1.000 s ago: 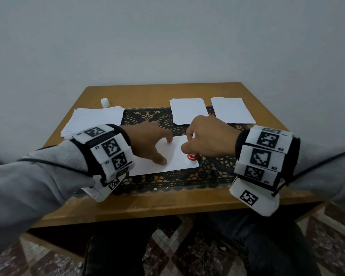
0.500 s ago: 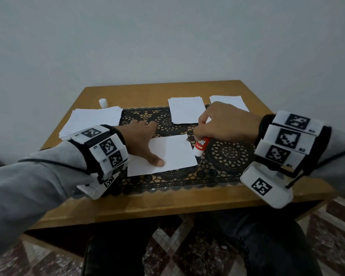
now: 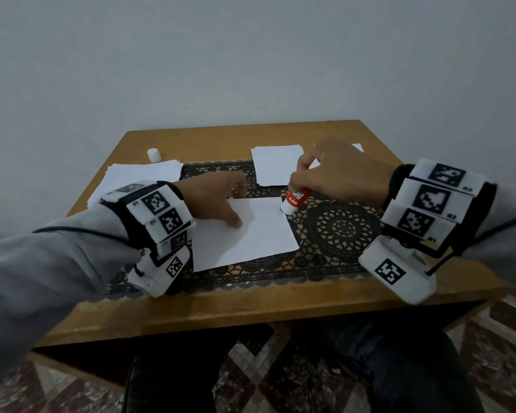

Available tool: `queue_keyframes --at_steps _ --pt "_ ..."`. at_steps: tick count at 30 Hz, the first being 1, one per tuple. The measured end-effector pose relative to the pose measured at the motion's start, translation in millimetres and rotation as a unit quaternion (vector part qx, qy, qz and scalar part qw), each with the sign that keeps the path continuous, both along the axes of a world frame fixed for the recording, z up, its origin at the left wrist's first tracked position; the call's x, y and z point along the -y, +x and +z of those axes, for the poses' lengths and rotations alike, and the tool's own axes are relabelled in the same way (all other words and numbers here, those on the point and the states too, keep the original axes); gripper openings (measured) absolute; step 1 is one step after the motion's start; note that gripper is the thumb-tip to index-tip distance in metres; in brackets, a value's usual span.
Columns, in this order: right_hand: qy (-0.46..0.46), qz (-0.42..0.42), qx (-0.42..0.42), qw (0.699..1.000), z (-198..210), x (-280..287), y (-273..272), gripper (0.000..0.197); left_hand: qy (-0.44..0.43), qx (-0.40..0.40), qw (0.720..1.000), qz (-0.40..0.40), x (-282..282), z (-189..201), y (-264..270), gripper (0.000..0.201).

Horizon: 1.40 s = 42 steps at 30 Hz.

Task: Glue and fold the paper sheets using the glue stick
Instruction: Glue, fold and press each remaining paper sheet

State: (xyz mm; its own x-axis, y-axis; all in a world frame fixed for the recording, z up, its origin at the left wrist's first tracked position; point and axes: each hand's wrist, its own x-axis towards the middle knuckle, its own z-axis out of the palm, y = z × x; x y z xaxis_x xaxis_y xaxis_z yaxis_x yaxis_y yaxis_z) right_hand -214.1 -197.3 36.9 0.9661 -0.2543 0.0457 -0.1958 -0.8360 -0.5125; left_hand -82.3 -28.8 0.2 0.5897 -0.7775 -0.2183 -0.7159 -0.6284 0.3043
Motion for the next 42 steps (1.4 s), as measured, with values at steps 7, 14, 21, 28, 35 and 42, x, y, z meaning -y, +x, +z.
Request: queue_keyframes --at_steps 7,14,21,28,35,42 --pt "0.009 -0.001 0.020 1.000 0 4 1 0.028 -0.015 -0.154 0.986 -0.065 -14 13 -1 0.044" --pt "0.003 0.004 0.034 0.999 -3 0 12 0.029 -0.129 -0.124 0.980 0.085 -20 7 -3 0.034" --pt "-0.036 0.017 0.047 0.998 -12 -7 37 0.024 -0.045 -0.042 0.993 0.097 -21 -19 -3 0.041" --pt "-0.116 0.036 0.019 0.992 -25 -20 68 0.025 -0.035 -0.036 0.994 0.095 -20 -21 -4 0.041" --pt "-0.126 0.039 0.019 0.991 -23 -18 78 0.028 -0.023 -0.037 0.996 0.072 -19 -21 -4 0.053" --pt "-0.120 0.064 -0.004 0.991 -32 -20 78 0.012 -0.014 -0.038 0.997 0.067 -18 -20 -4 0.053"
